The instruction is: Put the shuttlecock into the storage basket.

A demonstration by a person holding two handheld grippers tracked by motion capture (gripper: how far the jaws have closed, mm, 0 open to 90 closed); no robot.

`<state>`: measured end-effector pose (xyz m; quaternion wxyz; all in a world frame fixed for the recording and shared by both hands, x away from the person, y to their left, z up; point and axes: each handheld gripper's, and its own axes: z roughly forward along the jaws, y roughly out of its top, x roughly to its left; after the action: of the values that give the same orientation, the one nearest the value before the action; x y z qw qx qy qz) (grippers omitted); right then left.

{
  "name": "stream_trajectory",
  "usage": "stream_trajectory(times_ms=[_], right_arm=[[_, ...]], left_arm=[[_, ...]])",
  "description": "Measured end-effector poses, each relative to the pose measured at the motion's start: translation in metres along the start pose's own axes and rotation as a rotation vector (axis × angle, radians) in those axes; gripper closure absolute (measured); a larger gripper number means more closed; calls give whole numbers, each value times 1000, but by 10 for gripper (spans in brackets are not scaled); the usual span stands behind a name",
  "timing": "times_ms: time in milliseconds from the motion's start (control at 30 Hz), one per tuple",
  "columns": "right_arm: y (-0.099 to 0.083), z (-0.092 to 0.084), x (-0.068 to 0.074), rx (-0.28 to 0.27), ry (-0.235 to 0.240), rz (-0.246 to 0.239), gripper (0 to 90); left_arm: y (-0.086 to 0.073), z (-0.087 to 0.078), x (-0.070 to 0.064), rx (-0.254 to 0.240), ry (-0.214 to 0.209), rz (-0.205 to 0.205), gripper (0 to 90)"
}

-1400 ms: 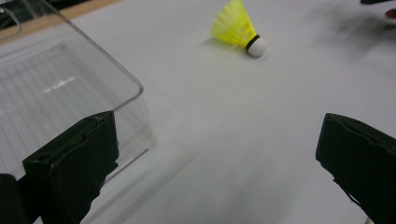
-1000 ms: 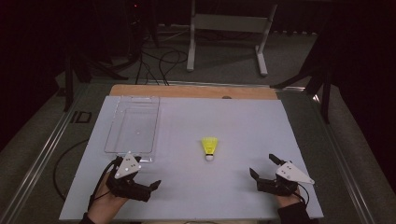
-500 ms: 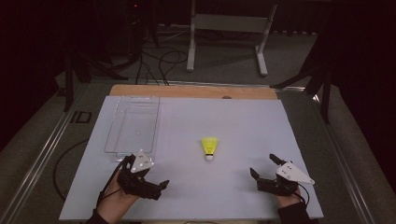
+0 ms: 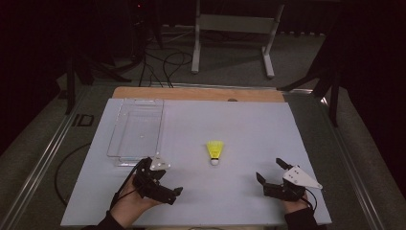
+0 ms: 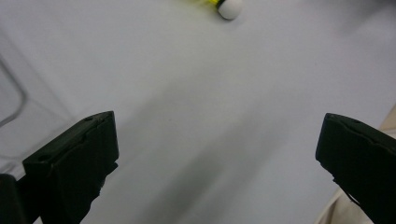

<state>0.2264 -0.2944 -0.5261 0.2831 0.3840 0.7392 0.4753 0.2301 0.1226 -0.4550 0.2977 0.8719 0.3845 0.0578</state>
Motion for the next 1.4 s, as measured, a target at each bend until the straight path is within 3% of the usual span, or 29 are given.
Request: stream_trajectory(times_ms=[333, 433, 633, 867, 933, 967, 1133, 1400], right_arm=[[0, 0, 0, -1, -3, -3, 93], [0, 0, 0, -2, -4, 1, 93], [0, -1, 0, -2, -5, 5, 93], [0, 0, -1, -2, -6, 6, 93], [0, 0, -1, -1, -4, 8, 93], [0, 0, -1, -1, -4, 8, 93], [0, 0, -1, -1, -4, 6, 93], [0, -1, -1, -5, -9, 12, 93]], left_arm=[[22, 14, -6, 36, -28, -17, 0], [30, 22, -10, 64, -37, 5, 0], [40, 33, -13, 89, -54, 7, 0], [52, 43, -18, 124, -63, -8, 0], [56, 46, -20, 135, -48, -9, 0], [60, 48, -21, 142, -65, -19, 0], [68, 55, -21, 166, -42, -13, 0], [81, 66, -22, 173, -23, -54, 0]])
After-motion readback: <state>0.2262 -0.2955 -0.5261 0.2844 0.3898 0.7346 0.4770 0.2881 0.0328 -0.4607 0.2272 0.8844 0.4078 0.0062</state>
